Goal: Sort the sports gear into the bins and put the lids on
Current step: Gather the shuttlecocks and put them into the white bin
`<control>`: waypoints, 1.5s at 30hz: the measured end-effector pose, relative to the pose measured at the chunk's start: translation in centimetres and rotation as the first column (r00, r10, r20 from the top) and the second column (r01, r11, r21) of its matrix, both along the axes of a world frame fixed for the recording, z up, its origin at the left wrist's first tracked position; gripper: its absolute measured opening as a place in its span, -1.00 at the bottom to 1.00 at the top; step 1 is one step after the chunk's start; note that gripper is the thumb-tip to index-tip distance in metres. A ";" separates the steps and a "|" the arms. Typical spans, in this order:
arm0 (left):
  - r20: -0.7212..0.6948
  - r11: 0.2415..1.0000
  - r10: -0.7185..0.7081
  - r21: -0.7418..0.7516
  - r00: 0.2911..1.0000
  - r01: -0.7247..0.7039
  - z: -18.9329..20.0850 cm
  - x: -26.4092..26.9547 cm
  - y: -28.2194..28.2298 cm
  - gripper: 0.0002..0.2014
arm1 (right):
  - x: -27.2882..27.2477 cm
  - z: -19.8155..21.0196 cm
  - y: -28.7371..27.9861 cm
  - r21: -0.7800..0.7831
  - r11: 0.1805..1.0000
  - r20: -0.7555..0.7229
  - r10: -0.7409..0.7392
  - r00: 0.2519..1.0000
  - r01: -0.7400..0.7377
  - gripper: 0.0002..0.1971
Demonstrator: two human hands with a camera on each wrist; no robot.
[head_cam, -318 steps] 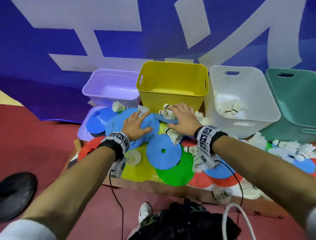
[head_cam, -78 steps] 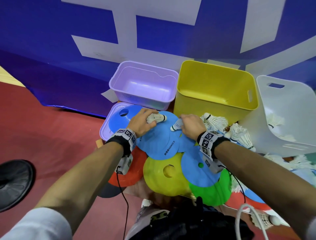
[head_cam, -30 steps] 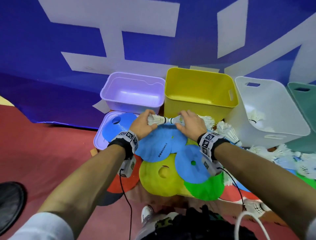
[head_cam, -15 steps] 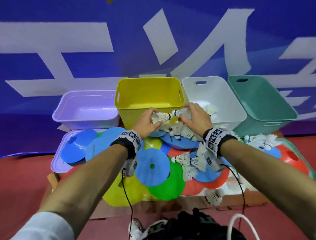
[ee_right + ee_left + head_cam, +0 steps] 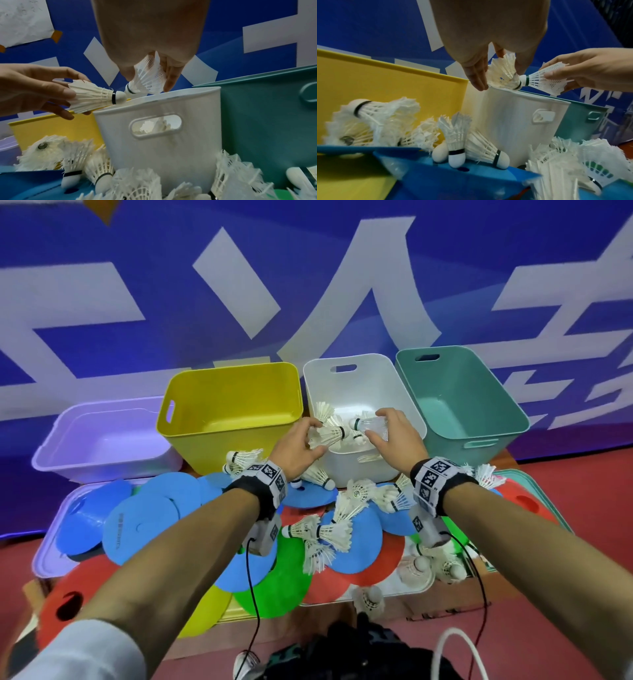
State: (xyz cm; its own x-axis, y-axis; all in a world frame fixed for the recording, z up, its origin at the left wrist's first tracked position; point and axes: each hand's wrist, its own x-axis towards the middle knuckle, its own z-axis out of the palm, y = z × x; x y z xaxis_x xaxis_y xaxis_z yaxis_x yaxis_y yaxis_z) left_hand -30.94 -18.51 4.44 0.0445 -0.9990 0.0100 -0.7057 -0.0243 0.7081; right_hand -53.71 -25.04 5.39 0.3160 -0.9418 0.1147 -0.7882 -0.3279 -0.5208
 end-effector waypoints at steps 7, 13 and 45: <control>0.034 0.991 -0.106 0.092 0.994 0.102 0.4 -1.9 -2.4 -0.28 | -1.2 -1.4 -1.5 0.214 0.975 -0.110 0.079 0.991 -0.054 -0.08; 0.064 0.994 -0.040 0.103 0.997 0.033 -0.7 -2.0 -2.5 -0.23 | -2.3 -1.7 -2.0 0.196 0.976 -0.118 0.116 0.986 -0.092 -0.15; 0.198 0.993 -0.120 0.004 0.973 0.121 -5.5 5.2 10.7 -0.72 | 3.6 -5.3 13.2 0.122 0.978 -0.318 0.201 0.926 -0.170 -0.07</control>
